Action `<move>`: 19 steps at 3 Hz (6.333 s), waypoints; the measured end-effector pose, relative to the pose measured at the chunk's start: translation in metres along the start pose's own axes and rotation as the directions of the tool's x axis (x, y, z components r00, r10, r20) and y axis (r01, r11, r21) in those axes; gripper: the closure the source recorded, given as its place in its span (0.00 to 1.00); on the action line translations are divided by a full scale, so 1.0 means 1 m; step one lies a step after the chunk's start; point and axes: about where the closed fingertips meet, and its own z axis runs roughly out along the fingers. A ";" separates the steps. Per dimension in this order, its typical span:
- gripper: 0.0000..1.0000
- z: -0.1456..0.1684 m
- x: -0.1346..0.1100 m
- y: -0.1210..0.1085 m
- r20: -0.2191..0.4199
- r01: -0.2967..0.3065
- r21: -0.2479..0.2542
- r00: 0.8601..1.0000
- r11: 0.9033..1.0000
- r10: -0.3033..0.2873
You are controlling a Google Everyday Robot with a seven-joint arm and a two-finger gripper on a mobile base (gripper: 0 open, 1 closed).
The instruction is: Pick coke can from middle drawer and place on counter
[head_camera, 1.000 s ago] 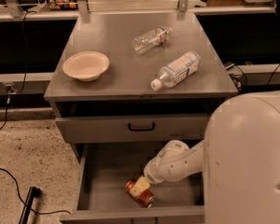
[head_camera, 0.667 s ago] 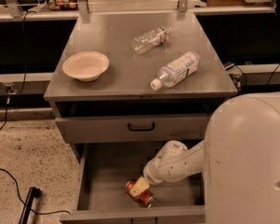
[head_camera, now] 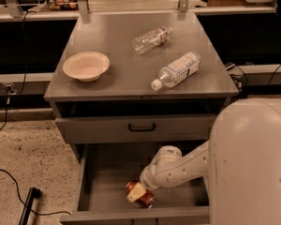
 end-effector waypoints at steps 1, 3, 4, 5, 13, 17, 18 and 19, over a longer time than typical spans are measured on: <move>0.00 0.015 0.010 0.008 -0.024 0.010 -0.008 1.000 1.000 -0.010; 0.17 0.034 0.021 0.020 -0.050 0.023 -0.022 0.998 1.000 -0.024; 0.41 0.032 0.016 0.033 -0.055 0.068 -0.047 0.996 0.997 -0.071; 0.64 0.025 0.008 0.050 -0.037 0.112 -0.093 0.993 0.989 -0.116; 1.00 -0.104 -0.092 0.088 0.588 0.473 -0.329 0.780 0.817 -0.215; 1.00 -0.190 -0.104 0.114 0.794 0.594 -0.241 0.576 0.768 -0.196; 1.00 -0.229 -0.131 0.110 0.878 0.634 -0.212 0.457 0.744 -0.140; 1.00 -0.297 -0.162 0.108 0.936 0.690 -0.135 0.324 0.711 -0.136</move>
Offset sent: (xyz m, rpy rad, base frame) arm -0.0311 0.0140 -0.0542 -0.0374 0.0455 0.0377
